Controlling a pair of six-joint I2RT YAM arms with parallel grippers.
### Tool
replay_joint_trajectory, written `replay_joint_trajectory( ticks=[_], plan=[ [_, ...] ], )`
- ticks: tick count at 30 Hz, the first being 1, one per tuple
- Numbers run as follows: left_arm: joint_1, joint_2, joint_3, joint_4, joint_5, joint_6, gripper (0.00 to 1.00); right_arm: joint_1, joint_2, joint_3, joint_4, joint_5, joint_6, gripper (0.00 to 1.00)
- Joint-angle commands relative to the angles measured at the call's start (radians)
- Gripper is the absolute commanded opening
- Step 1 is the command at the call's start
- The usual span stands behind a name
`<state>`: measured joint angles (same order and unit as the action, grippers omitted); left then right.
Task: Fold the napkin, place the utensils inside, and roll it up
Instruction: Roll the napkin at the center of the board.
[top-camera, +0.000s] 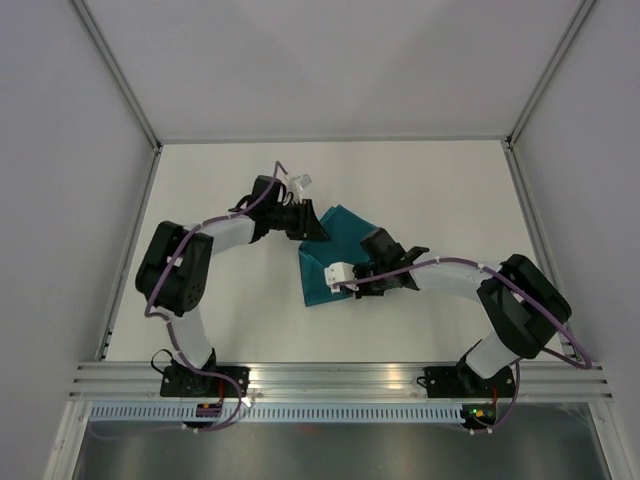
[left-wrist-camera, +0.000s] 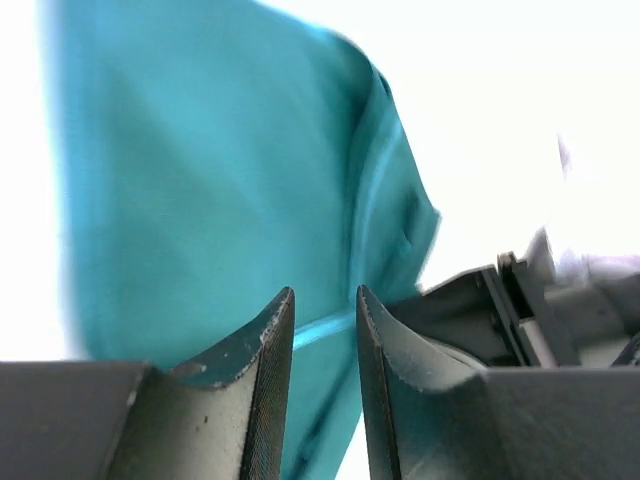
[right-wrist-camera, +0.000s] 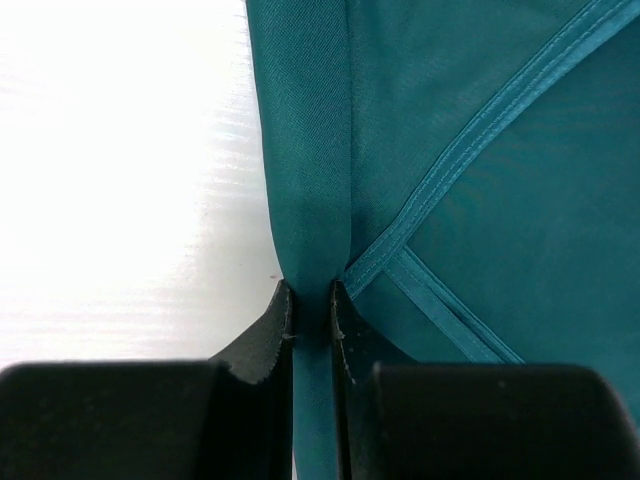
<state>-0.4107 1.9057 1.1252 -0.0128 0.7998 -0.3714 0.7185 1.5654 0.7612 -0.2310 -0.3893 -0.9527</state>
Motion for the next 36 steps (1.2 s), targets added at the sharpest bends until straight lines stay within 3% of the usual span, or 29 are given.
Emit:
replay_joint_trajectory(
  ticks=[1,10,16,20,25,31,36],
  plan=[
    [0.049,-0.204,-0.135,0.292,-0.326,-0.213,0.36,-0.051,0.079,0.067,-0.233,-0.147,-0.015,0.02],
    [0.035,-0.617,-0.501,0.539,-0.779,-0.161,0.38,-0.201,0.313,0.332,-0.589,-0.341,-0.113,0.02],
    [-0.216,-0.821,-0.646,0.623,-1.118,0.101,0.4,-0.26,0.473,0.492,-0.798,-0.422,-0.202,0.02],
    [-0.344,-0.867,-0.697,0.671,-1.223,0.261,0.42,-0.298,0.554,0.584,-0.893,-0.456,-0.218,0.02],
    [-0.469,-0.854,-0.742,0.728,-1.205,0.39,0.42,-0.303,0.616,0.639,-0.919,-0.447,-0.184,0.02],
    [-0.58,-0.66,-0.65,0.624,-1.082,0.545,0.42,-0.307,0.654,0.675,-0.91,-0.43,-0.133,0.01],
    [-0.585,-0.519,-0.529,0.512,-0.828,0.589,0.46,-0.307,0.66,0.668,-0.883,-0.411,-0.095,0.01]
  ],
)
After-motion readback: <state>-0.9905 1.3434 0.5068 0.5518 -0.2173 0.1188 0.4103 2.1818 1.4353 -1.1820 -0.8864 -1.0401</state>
